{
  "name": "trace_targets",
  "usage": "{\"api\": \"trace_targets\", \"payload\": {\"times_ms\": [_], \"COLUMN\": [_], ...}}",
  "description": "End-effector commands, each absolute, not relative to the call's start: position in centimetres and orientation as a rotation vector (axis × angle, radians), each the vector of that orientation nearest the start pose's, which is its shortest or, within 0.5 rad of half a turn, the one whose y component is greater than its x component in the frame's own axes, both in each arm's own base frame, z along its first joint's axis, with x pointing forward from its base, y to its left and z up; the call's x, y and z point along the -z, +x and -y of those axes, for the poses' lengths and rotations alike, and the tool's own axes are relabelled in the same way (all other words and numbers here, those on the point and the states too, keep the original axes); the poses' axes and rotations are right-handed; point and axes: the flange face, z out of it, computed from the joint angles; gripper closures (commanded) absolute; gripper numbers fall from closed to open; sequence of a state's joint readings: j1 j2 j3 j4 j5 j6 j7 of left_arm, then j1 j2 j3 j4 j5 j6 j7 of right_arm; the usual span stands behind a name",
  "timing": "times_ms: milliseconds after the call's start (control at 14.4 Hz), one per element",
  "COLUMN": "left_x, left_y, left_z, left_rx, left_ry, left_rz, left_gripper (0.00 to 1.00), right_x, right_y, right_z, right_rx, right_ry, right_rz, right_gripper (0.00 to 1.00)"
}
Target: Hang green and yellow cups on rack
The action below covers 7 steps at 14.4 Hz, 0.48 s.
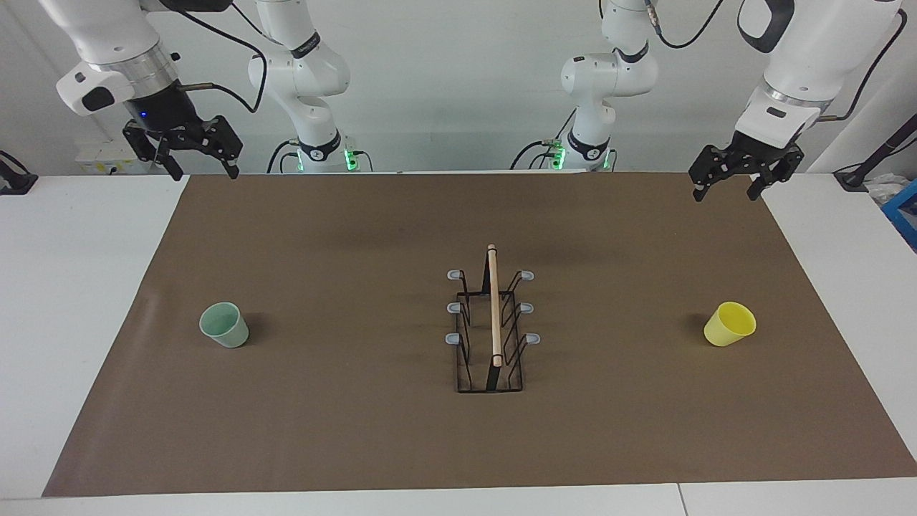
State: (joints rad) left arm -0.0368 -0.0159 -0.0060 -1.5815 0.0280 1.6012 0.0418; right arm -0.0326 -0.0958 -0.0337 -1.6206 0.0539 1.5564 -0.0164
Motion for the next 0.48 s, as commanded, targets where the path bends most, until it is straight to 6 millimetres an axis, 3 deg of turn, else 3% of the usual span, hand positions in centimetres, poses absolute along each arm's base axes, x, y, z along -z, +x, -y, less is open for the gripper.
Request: {"api": "trace_targets", "payload": {"times_ms": [0,139,416], "left_x": [-63.0,-63.5,-62.2], "left_y": [55.1,55.4,57.1], "left_z": [1.8,1.9,2.0], "left_rx": [0.074,0.081,0.029], "left_ry": [-3.113,-3.115,-3.144], "left_rz": [-0.104,-0.103,-0.094], "left_gripper": [0.00,0.00,0.00], "right_x": [-65.1,-65.1,-64.7], "right_y": [51.6,51.6,51.6], "right_z": [3.1,3.0,2.6], "right_rx": [0.070,0.068,0.065], "right_ry": [-3.096,-3.096,-3.096], "right_rz": [-0.051,-0.048,-0.042], "right_gripper": [0.00,0.00,0.00]}}
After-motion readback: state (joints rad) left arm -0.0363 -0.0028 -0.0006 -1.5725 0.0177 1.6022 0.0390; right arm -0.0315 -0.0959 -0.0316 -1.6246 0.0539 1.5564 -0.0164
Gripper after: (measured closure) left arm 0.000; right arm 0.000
